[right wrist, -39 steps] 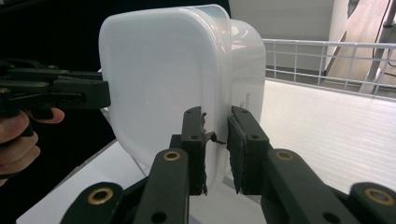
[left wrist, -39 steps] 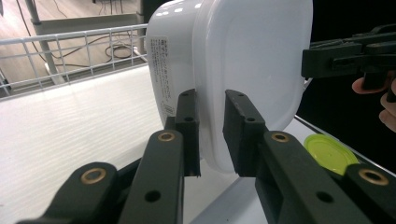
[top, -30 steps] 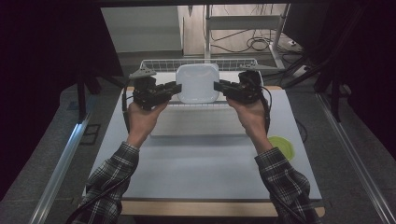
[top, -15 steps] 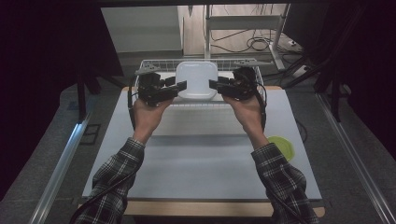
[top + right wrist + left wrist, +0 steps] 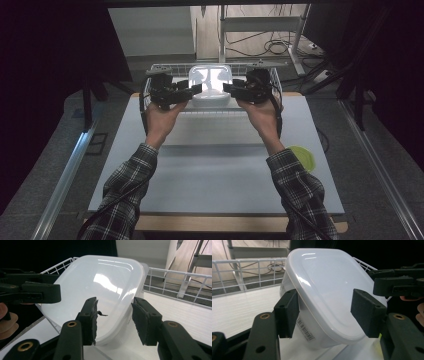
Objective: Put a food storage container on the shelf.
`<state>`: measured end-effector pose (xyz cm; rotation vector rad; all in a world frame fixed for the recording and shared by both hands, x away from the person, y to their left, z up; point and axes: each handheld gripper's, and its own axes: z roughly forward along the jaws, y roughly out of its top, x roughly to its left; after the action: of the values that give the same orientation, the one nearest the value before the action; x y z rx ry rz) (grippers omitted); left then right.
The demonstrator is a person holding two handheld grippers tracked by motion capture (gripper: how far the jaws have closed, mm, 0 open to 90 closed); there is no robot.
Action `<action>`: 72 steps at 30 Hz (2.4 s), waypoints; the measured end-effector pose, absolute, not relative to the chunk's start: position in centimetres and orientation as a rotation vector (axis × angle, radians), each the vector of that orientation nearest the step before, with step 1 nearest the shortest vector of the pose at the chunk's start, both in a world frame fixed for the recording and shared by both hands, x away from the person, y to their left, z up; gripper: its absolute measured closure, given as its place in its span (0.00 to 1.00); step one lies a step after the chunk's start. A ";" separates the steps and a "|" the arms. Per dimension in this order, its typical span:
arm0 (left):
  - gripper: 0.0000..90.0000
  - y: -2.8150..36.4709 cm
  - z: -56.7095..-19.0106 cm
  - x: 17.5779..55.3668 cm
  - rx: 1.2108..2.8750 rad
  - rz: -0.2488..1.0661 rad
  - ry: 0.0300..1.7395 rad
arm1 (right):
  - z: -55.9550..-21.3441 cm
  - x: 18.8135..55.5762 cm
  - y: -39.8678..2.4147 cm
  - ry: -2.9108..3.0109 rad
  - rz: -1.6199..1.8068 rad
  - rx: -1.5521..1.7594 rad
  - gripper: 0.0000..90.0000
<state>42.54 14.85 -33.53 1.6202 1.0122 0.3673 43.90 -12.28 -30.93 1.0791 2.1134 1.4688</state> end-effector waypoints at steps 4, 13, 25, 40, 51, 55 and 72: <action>0.41 14.7 -33.3 42.9 1.631 0.426 1.026 | -31.0 44.1 -12.1 2.093 1.457 1.082 0.61; 0.42 13.9 -32.3 42.6 1.668 0.553 0.994 | -30.9 44.0 -12.2 2.070 1.460 1.076 0.62; 0.97 15.0 -34.8 38.6 1.722 0.429 0.869 | -32.8 40.1 -12.3 2.183 1.391 0.903 0.98; 0.97 13.8 -35.7 41.1 1.752 0.438 0.922 | -33.9 42.5 -11.9 2.175 1.390 0.994 0.99; 0.81 13.8 -35.9 39.2 1.755 0.411 0.860 | -34.5 41.5 -12.9 2.170 1.442 1.002 0.87; 0.71 13.9 -36.3 37.9 1.774 0.411 0.842 | -35.1 40.2 -13.4 2.185 1.463 0.979 0.75; 0.27 13.9 -40.0 31.8 1.865 0.419 0.741 | -39.0 35.1 -15.6 2.266 1.436 0.897 0.35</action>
<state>31.83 13.91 -39.99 1.8649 0.7405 0.4194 35.06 -15.64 -39.00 0.8969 2.2665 1.4360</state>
